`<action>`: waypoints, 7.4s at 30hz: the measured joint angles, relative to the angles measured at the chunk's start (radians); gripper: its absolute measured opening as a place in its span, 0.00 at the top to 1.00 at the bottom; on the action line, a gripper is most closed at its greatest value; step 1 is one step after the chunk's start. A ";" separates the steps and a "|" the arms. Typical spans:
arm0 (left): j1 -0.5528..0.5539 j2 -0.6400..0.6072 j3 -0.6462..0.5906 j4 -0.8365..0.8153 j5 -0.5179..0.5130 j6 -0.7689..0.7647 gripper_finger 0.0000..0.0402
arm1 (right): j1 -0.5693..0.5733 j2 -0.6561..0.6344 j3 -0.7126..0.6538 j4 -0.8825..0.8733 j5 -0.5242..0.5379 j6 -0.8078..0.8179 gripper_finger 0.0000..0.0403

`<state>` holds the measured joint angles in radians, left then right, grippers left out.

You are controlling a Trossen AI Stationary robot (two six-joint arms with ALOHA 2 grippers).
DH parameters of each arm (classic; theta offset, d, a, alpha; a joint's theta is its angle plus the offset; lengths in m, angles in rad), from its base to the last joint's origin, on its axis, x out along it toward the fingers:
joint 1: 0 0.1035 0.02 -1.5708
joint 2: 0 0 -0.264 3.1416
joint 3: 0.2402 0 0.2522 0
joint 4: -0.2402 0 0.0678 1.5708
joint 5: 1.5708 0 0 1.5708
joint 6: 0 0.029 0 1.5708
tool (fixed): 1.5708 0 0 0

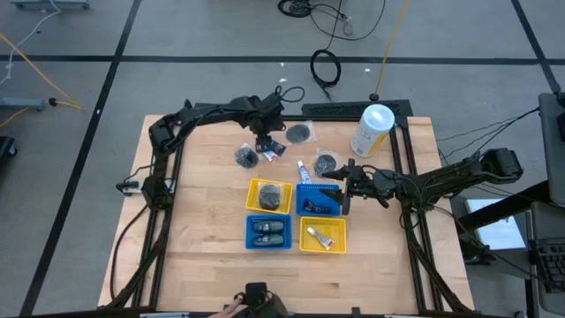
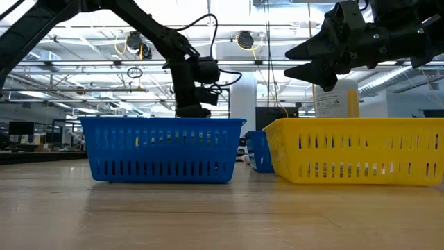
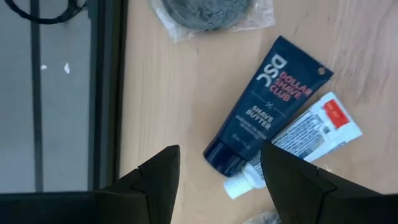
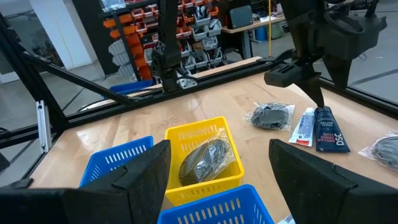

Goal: Pick & Place Travel size toiletries
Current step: Put the blue shave cream into the top blue basket

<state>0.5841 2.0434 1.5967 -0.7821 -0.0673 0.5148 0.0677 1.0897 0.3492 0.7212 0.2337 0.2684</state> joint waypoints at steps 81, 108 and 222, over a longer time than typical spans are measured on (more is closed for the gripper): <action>-0.725 -0.219 -0.003 0.177 -0.686 -0.224 0.73 | 0.000 0.000 0.001 0.145 0.012 0.185 0.35; -0.736 -0.196 -0.003 0.168 -0.717 -0.238 0.73 | -0.007 0.000 0.001 0.262 0.019 0.167 0.35; -0.809 -0.123 -0.003 0.148 -0.728 -0.407 0.22 | 0.065 -0.003 0.002 -0.263 -0.079 0.221 1.00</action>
<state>-0.2250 1.9205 1.5936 -0.6345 -0.7955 0.1083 0.1329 1.0870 0.3512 0.4586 0.1547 0.4896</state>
